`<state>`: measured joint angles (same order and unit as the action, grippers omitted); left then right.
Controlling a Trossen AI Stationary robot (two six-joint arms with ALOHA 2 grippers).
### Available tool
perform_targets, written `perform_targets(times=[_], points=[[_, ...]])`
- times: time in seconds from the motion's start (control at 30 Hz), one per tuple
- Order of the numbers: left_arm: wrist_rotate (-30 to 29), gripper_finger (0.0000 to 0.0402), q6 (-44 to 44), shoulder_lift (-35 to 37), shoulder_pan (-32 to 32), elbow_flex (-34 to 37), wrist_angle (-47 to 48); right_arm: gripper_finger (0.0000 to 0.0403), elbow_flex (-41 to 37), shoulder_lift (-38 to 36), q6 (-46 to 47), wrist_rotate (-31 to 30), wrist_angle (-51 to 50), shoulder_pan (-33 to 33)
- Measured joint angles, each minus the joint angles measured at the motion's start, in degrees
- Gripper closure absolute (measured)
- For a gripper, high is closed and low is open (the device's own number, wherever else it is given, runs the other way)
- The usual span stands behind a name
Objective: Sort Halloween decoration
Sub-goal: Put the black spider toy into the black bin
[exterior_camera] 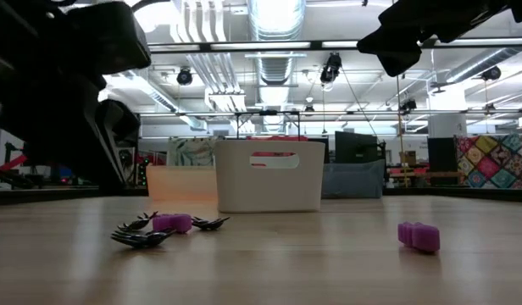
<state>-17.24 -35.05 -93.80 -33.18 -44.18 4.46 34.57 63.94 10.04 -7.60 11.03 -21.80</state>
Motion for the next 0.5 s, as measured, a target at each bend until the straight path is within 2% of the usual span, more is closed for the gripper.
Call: perform_targets(times=[0.2, 0.5], points=[[5.8, 0.0401, 6.0, 0.0, 0.0, 0.0, -5.5, 0.022, -0.1, 0.0, -0.1, 0.0, 0.0, 0.0], [6.3, 0.0401, 13.4, 0.0, 1.5, 3.6, -14.1, 0.022, -0.1, 0.0, -0.2, 0.0, 0.0, 0.1]])
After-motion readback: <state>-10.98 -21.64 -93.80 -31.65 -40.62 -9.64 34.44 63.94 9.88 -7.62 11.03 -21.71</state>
